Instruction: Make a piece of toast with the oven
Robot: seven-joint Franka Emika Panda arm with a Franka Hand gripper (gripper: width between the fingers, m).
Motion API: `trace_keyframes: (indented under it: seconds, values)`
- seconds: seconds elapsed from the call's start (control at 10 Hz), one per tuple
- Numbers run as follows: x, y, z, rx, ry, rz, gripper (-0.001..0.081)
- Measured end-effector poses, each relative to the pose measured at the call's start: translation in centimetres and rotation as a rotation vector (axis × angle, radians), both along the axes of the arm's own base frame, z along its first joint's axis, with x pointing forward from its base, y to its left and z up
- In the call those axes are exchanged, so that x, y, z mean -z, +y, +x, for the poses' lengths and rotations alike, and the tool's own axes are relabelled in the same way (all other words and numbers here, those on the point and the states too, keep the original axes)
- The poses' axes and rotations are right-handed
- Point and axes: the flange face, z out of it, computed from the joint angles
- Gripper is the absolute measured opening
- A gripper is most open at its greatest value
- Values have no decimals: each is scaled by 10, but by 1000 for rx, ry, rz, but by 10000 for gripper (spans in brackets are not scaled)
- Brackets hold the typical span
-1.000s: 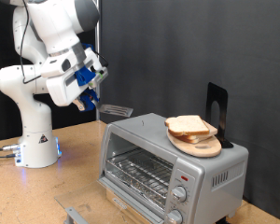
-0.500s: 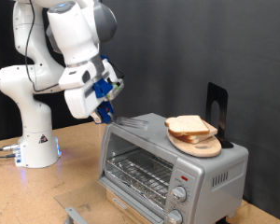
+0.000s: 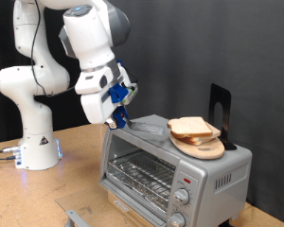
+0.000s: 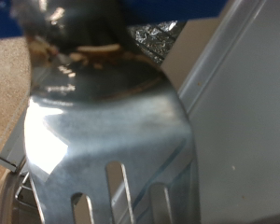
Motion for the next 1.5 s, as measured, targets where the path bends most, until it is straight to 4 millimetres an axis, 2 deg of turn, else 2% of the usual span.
trace_keyframes:
  seconds: [0.4, 1.0, 1.5]
  values:
    - [1, 8, 9, -3, 5, 6, 483]
    - [-21, 13, 9, -14, -30, 60, 483]
    - [-16, 17, 11, 17, -13, 25, 483]
